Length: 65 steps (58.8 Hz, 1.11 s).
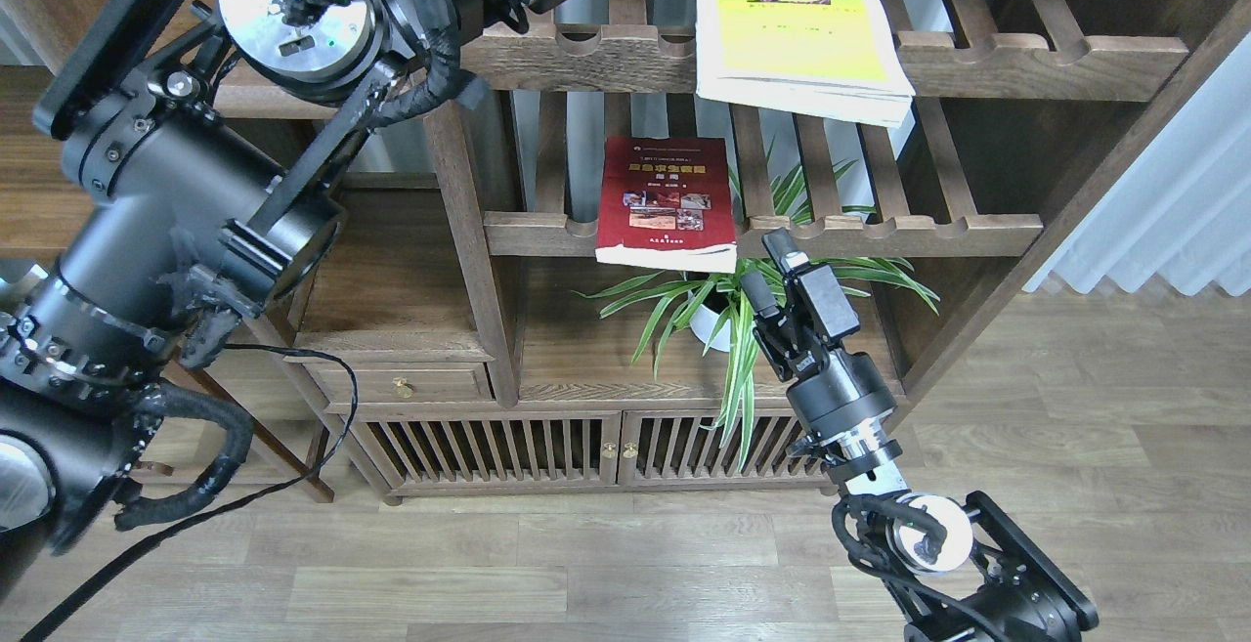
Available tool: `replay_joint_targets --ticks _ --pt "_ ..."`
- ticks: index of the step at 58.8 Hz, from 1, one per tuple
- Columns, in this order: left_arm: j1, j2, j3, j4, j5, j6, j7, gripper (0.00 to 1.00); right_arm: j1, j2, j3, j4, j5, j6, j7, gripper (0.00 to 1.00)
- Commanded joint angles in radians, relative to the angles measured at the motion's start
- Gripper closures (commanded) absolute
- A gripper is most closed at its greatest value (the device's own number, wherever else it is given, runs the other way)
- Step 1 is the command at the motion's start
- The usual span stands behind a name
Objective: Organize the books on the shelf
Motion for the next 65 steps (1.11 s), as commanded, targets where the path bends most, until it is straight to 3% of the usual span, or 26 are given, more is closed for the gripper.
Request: replay_joint_targets --ticks 1,23,43,50,54,65 --pt "0.048 0.000 0.010 -0.001 0.118 -0.015 0.003 0.00 0.000 0.000 0.000 0.000 0.001 0.000 0.002 0.02" --pt "0.160 0.000 0.089 -0.001 0.322 -0.067 0.009 0.00 -0.002 -0.008 0.003 -0.005 0.014 0.000 0.003 0.02" --pt "0.235 0.000 0.079 -0.001 0.376 -0.106 0.009 0.00 -0.003 -0.014 0.003 -0.006 0.018 0.000 0.003 0.02" --pt "0.288 0.000 0.070 -0.001 0.376 -0.150 0.009 0.00 -0.008 -0.017 0.011 -0.009 0.020 0.000 0.003 0.02" --pt "0.356 0.000 0.047 -0.001 0.376 -0.216 0.009 0.00 -0.011 -0.020 0.012 -0.011 0.020 0.000 0.002 0.02" --pt "0.413 0.000 0.033 -0.001 0.379 -0.253 0.007 0.00 -0.011 -0.021 0.012 -0.014 0.020 0.000 0.002 0.02"
